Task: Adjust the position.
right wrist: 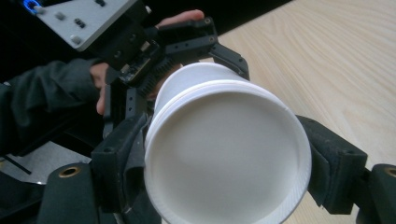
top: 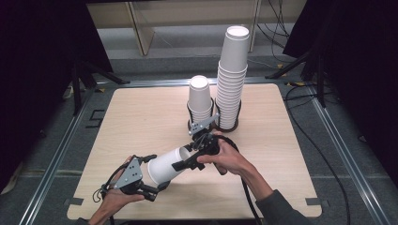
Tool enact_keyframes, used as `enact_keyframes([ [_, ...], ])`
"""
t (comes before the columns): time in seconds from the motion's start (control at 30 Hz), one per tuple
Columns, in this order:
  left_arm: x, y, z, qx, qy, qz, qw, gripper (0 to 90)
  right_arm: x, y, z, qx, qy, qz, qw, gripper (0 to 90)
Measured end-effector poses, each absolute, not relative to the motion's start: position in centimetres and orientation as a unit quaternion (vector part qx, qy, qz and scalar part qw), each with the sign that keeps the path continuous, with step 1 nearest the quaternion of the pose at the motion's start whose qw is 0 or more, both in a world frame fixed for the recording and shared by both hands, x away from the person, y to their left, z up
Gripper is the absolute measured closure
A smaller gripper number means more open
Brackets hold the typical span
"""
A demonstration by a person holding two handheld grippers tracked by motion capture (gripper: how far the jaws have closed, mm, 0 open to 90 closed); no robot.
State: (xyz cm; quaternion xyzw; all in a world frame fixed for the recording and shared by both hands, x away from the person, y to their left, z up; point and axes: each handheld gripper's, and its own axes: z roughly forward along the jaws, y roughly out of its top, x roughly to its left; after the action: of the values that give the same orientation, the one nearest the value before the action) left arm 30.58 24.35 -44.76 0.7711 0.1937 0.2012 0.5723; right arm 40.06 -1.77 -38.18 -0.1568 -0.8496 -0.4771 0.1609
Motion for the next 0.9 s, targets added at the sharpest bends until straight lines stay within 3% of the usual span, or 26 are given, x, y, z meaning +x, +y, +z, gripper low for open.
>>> enact_keyframes([
  [0.13,30.4,25.0,-44.2,0.746,0.186,0.192,0.61,3.7,40.1,-2.5,-37.7,-0.155,-0.831,-0.5,0.188,24.9],
  [0.4,30.2,24.8,-44.2,0.73,0.176,0.185,0.634,3.5,40.1,-3.1,-37.4,-0.147,-0.823,-0.513,0.194,25.1],
  [0.7,30.0,24.8,-44.1,0.738,0.17,0.182,0.627,2.7,40.1,-3.5,-37.4,-0.143,-0.82,-0.516,0.2,25.2],
  [0.9,30.1,25.1,-43.9,0.744,0.167,0.185,0.62,7.7,40.2,-3.6,-37.6,-0.141,-0.823,-0.513,0.2,25.2],
])
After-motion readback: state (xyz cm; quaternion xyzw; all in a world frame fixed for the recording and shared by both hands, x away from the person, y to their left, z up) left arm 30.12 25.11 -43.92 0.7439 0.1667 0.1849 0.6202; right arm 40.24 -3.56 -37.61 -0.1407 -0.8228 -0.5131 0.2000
